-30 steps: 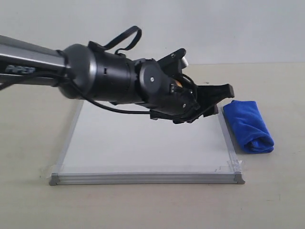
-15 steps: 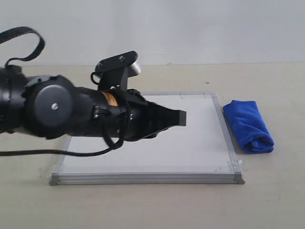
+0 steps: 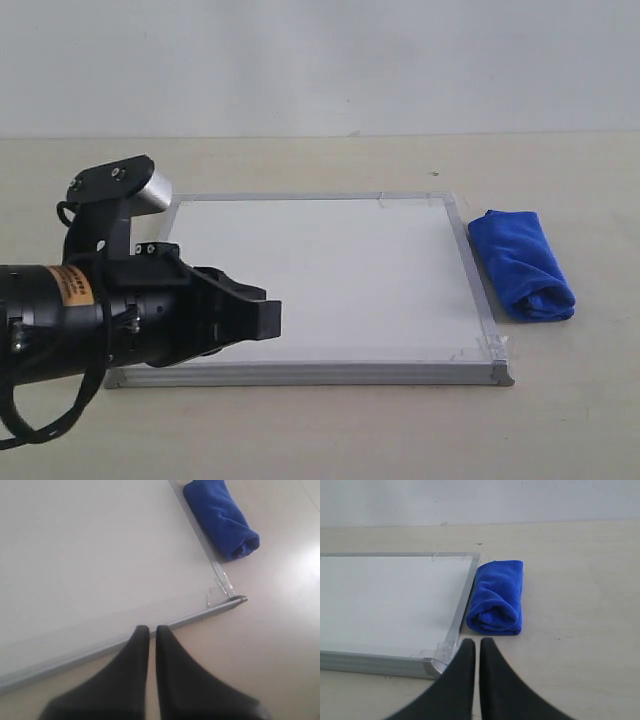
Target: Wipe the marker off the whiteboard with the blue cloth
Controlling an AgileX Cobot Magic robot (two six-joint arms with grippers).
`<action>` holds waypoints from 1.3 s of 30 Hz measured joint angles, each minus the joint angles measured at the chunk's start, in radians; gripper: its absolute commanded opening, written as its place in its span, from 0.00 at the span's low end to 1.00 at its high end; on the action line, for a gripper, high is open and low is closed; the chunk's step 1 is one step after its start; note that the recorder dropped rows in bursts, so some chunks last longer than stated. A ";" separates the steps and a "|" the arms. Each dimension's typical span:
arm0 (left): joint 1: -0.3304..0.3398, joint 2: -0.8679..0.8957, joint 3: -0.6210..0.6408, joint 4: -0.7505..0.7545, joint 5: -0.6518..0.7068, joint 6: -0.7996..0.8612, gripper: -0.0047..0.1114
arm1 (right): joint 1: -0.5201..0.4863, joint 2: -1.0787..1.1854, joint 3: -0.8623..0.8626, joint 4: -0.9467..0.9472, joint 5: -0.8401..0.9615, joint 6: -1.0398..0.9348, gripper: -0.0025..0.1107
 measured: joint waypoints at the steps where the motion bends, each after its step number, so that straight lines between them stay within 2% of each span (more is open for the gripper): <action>1: 0.000 -0.007 0.000 0.000 0.003 0.000 0.08 | 0.000 0.000 0.000 0.000 0.000 0.000 0.02; 9: 0.000 -0.020 0.000 0.000 0.003 0.011 0.08 | 0.000 0.000 0.000 0.000 0.000 0.000 0.02; 16: 0.001 -0.061 0.002 0.000 0.006 0.184 0.08 | 0.000 0.000 0.000 0.000 0.000 0.000 0.02; 18: 0.020 -0.096 0.004 0.000 0.012 0.211 0.08 | 0.000 0.000 0.000 0.000 0.000 0.000 0.02; 22: 0.101 -0.240 0.033 0.000 0.014 0.241 0.08 | 0.000 0.000 0.000 0.000 0.000 0.000 0.02; 23: 0.142 -0.340 0.071 0.000 0.014 0.259 0.08 | 0.000 0.000 0.000 0.000 0.000 0.000 0.02; 27: 0.238 -0.585 0.183 0.000 0.005 0.279 0.08 | 0.000 0.000 0.000 0.000 0.000 0.000 0.02; 28: 0.286 -0.693 0.252 0.000 -0.014 0.285 0.08 | 0.000 0.000 0.000 0.000 0.000 0.000 0.02; 32: 0.391 -0.888 0.409 0.000 -0.126 0.303 0.08 | 0.000 0.000 0.000 0.000 0.000 0.000 0.02; 34: 0.469 -1.041 0.524 0.000 -0.245 0.337 0.08 | 0.000 0.000 0.000 0.000 0.000 0.000 0.02; 39: 0.544 -1.189 0.548 -0.002 -0.213 0.371 0.08 | 0.000 0.000 0.000 0.000 0.000 0.000 0.02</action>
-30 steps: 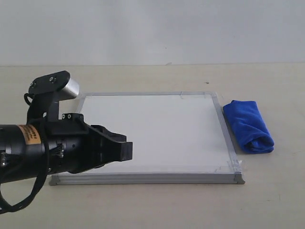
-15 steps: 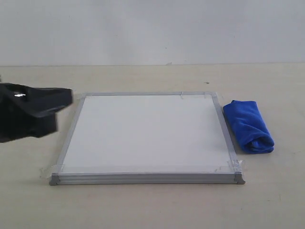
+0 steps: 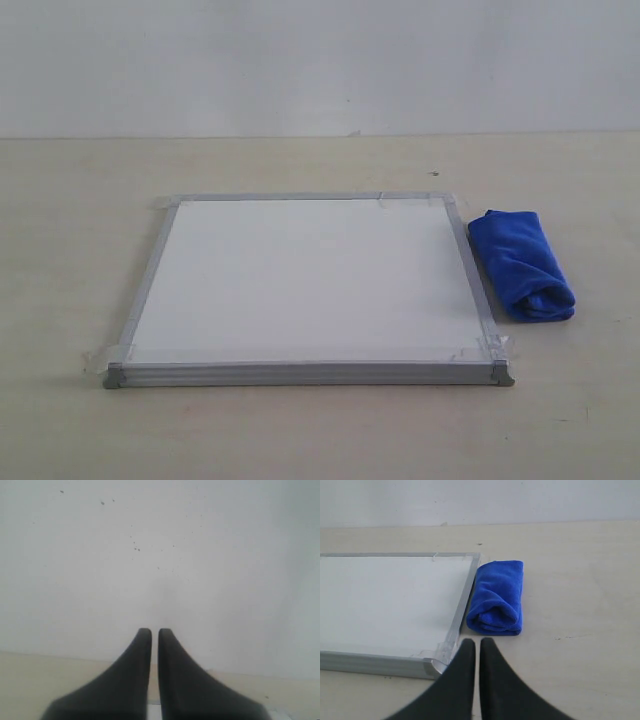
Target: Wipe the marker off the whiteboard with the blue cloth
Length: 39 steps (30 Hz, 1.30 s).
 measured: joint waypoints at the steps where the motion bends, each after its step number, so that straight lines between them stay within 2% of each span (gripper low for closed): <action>1: 0.009 -0.019 0.001 0.000 0.023 0.003 0.08 | 0.000 0.000 0.000 0.000 0.000 0.000 0.02; 7: 0.084 -0.135 0.001 0.000 0.244 0.128 0.08 | 0.000 0.000 0.000 0.000 0.000 0.000 0.02; 11: 0.198 -0.142 0.002 0.000 0.364 0.141 0.08 | 0.000 0.000 0.000 0.000 0.000 0.000 0.02; 13: 0.232 -0.142 0.002 0.002 0.397 0.141 0.08 | 0.000 0.000 0.000 0.000 0.000 0.000 0.02; 19: 0.246 -0.142 0.002 0.025 0.508 0.141 0.08 | 0.000 0.000 0.000 0.000 0.000 0.000 0.02; 22: 0.246 -0.142 0.002 0.057 0.517 0.087 0.08 | 0.000 0.000 0.000 0.000 0.000 0.000 0.02; 25: 0.246 -0.142 0.002 0.310 0.559 -0.156 0.08 | 0.000 0.000 0.000 0.000 0.000 0.000 0.02; 27: 0.246 -0.142 0.002 0.380 0.566 -0.231 0.08 | 0.000 0.000 0.000 0.000 0.000 0.000 0.02; 39: 0.246 -0.142 0.002 0.427 0.578 -0.287 0.08 | 0.000 0.000 0.000 0.000 0.000 0.000 0.02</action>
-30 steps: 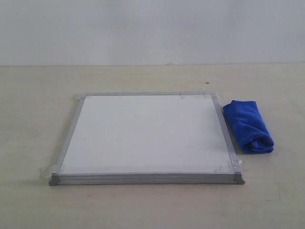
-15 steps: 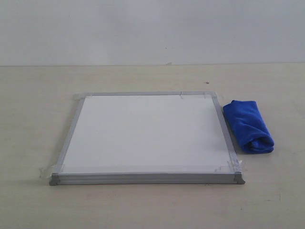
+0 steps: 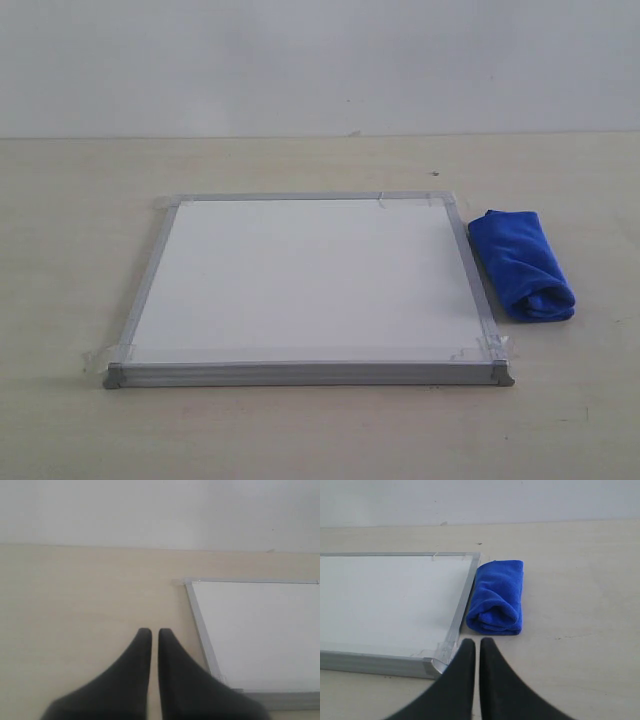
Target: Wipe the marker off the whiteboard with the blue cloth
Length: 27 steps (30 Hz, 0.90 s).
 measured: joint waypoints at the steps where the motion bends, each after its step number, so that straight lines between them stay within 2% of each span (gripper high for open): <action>1: 0.000 0.000 0.000 0.000 0.000 0.000 0.08 | 0.000 0.000 0.000 0.000 0.000 0.000 0.02; 7: 0.000 0.000 0.000 0.000 0.000 -0.002 0.08 | 0.000 0.000 0.000 0.000 0.000 0.000 0.02; 13: -0.045 0.000 0.000 0.000 0.000 -0.002 0.08 | 0.000 0.000 0.000 0.000 0.000 0.000 0.02; 23: -0.036 0.000 0.000 0.000 0.003 -0.002 0.08 | 0.000 0.000 0.000 0.000 0.000 0.000 0.02; 27: 0.001 0.000 0.000 0.000 0.003 -0.002 0.08 | 0.000 0.000 0.000 0.000 0.000 0.000 0.02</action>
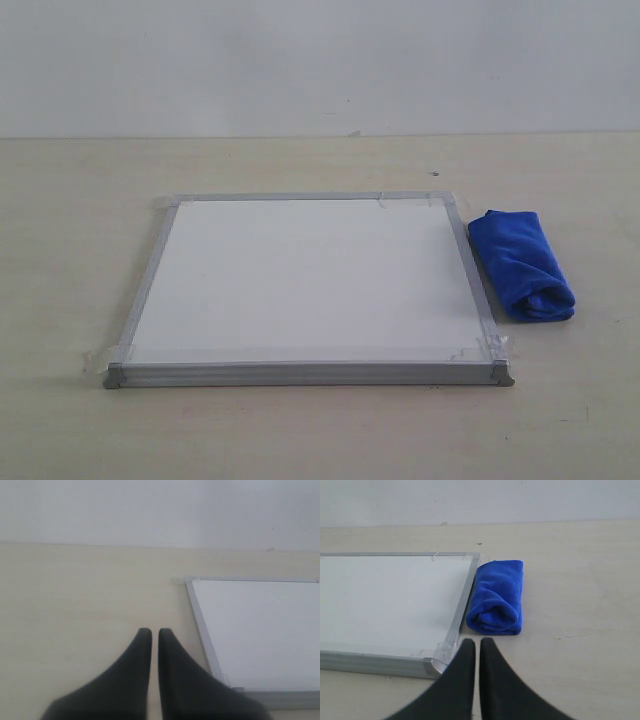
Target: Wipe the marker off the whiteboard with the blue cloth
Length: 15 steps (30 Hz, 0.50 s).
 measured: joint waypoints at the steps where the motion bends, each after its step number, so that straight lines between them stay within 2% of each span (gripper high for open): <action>1: 0.009 0.000 0.000 0.000 0.000 0.000 0.08 | 0.000 0.000 0.000 0.000 0.000 0.000 0.02; 15: 0.019 0.000 0.000 0.002 0.002 0.000 0.08 | 0.000 0.000 0.000 0.000 0.000 0.000 0.02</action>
